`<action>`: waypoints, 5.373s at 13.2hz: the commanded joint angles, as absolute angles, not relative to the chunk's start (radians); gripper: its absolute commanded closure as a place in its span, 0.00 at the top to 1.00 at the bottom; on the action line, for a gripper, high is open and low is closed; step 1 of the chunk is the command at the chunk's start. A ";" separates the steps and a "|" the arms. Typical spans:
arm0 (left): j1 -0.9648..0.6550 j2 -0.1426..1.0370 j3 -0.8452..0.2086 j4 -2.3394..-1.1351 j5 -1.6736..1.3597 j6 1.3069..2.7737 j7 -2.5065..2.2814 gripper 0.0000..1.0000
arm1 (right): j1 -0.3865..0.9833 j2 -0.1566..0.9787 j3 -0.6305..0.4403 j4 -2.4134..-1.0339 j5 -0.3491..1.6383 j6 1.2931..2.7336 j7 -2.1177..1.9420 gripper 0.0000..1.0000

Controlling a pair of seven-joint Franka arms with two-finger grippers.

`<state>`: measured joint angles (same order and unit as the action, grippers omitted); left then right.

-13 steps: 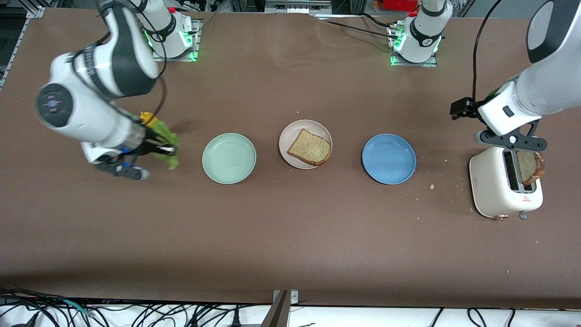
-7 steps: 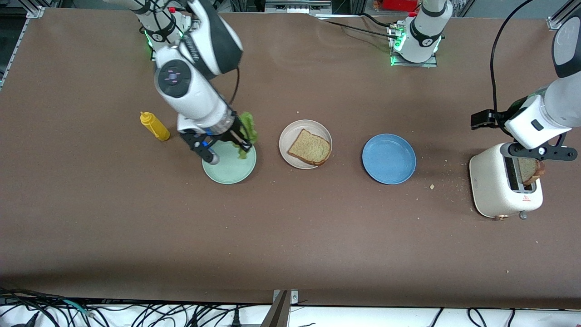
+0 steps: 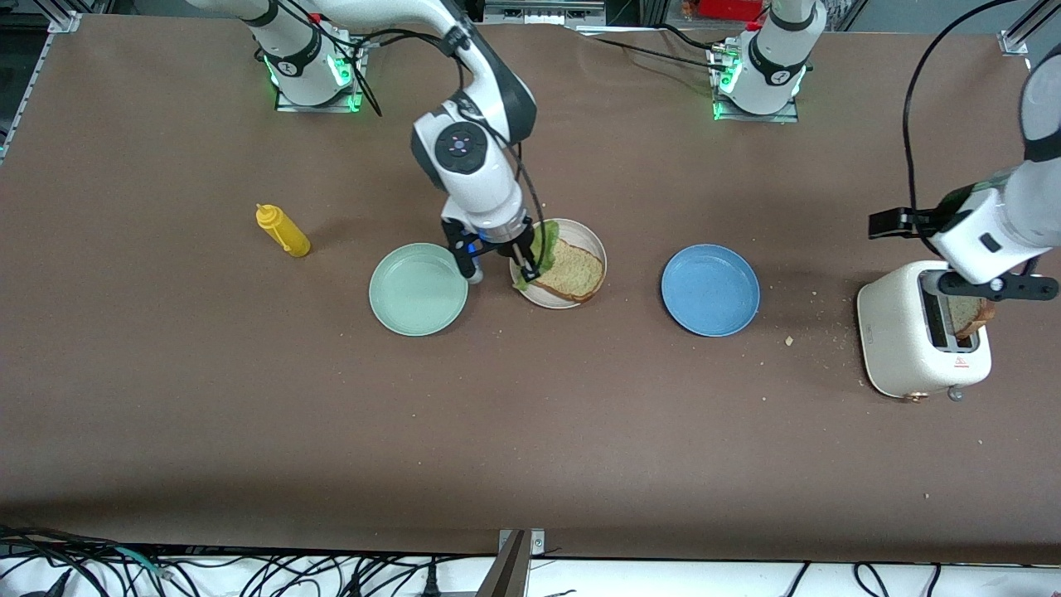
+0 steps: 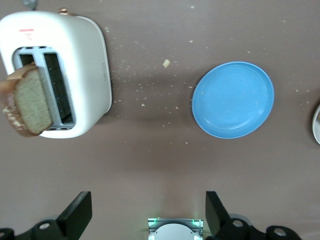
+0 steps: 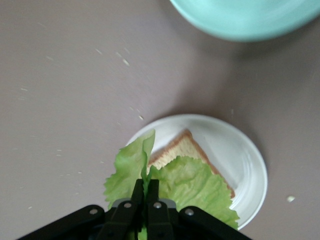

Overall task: Make sandwich in beige plate with both arms
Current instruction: 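Carry the lettuce leaf onto the bread on the beige plate, then withdraw the right gripper while the left gripper grasps the toaster bread, then lift the bread slice from the toaster and carry it toward the beige plate, then lower the bread slice onto the lettuce and open the left gripper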

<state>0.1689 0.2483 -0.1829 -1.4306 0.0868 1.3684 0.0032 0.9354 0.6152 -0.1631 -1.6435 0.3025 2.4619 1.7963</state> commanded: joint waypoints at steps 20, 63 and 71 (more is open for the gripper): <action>0.436 0.449 -0.169 -1.580 0.288 1.792 0.232 0.50 | 0.588 0.303 -0.121 -1.644 0.247 1.981 1.183 0.99; 0.109 0.589 -0.686 -1.996 -0.943 2.342 0.248 0.00 | 0.218 0.103 -0.160 -1.761 0.046 1.898 0.106 1.00; 0.126 0.580 -0.663 -2.016 -0.916 2.330 0.281 1.00 | 0.219 0.103 -0.160 -1.761 0.046 1.898 0.107 1.00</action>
<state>0.1205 0.5985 -0.6727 -2.0131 -0.9141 2.3322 0.2629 0.2157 0.1236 -0.1589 -1.7484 0.0633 1.9042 0.1050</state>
